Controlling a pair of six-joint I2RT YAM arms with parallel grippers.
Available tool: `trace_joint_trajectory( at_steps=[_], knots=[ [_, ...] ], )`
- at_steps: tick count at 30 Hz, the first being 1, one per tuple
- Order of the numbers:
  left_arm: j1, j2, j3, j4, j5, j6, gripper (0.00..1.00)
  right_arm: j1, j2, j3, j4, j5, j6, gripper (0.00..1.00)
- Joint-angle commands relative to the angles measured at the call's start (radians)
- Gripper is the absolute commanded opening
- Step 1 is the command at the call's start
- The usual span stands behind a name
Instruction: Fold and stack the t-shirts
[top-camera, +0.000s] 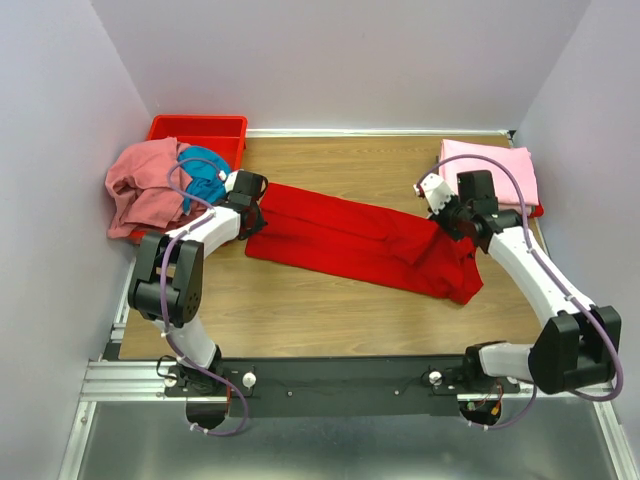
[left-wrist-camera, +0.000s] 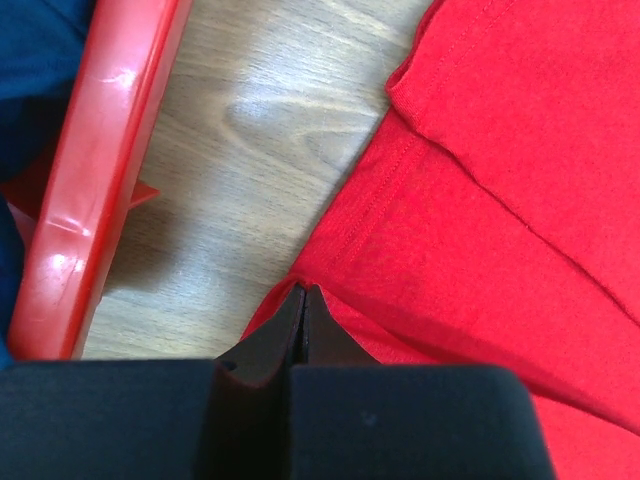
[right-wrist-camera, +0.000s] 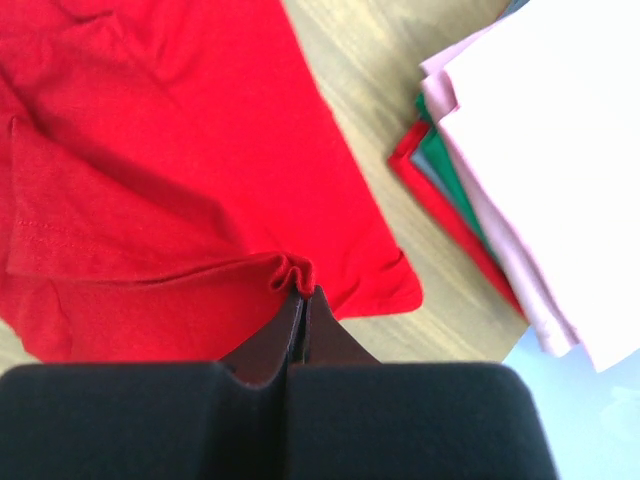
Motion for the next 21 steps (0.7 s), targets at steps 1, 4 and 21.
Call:
trace_joint_trajectory(
  at_steps=[1, 4, 21],
  knots=[
    [0.004, 0.014, 0.031, 0.022, 0.004, 0.014, 0.00, -0.005, 0.043, 0.051, 0.029, 0.021, 0.006, 0.01],
    [0.004, 0.019, 0.033, 0.021, 0.004, 0.014, 0.00, -0.005, 0.075, 0.059, 0.039, 0.029, 0.006, 0.00],
    [0.004, 0.022, 0.036, 0.019, 0.002, 0.017, 0.00, -0.005, 0.238, 0.125, 0.080, 0.061, 0.007, 0.01]
  ],
)
